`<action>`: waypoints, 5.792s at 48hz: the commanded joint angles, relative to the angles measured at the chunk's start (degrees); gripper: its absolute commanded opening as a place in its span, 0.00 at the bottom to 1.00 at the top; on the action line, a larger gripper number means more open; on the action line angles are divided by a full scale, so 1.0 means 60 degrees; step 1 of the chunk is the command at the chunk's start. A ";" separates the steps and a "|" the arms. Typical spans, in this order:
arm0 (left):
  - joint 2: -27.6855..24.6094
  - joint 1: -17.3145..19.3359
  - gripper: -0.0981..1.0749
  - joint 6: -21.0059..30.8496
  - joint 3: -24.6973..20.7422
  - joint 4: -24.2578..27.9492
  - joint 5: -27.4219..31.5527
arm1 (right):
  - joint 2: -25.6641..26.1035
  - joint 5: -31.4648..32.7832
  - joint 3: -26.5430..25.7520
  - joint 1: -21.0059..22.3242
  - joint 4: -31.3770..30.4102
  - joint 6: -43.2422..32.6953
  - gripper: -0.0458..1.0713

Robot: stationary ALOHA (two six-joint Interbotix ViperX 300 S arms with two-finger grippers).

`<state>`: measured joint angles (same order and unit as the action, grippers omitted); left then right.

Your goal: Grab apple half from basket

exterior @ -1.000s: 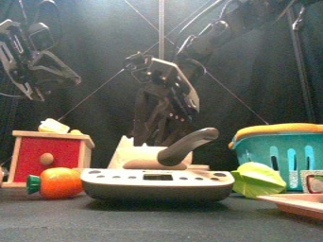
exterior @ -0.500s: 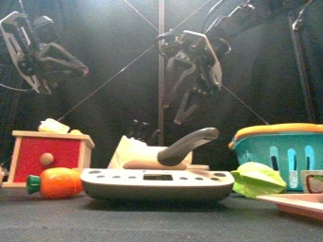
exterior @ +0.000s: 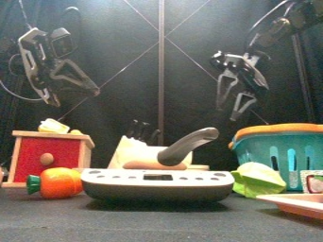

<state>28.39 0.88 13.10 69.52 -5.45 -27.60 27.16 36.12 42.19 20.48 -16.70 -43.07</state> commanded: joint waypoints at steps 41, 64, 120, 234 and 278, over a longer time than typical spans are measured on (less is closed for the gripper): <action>-0.0864 0.0278 0.50 -0.0029 -0.0483 0.0366 -0.0088 | -0.1494 0.1392 0.0498 0.3076 0.1406 0.0073 0.95; -0.0850 0.0278 0.50 -0.0015 -0.0454 0.0322 -0.0073 | -0.2490 0.0527 0.0952 0.3237 0.1362 0.0103 0.95; -0.0864 0.0278 0.50 0.0000 -0.0337 0.0293 -0.0029 | -0.3706 -0.0674 0.1406 0.3574 0.0952 0.0103 0.85; -0.0864 0.0278 0.50 -0.0015 -0.0278 0.0278 0.0073 | -0.2886 -0.1040 0.1523 0.3369 0.0908 0.0103 0.88; -0.0864 0.0278 0.50 0.0000 -0.0205 0.0278 0.0088 | -0.3149 -0.1523 0.1494 0.3486 0.0674 0.0088 0.58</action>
<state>23.20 2.37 13.18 68.82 -3.69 -26.89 8.17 26.28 51.42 41.22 -12.48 -42.63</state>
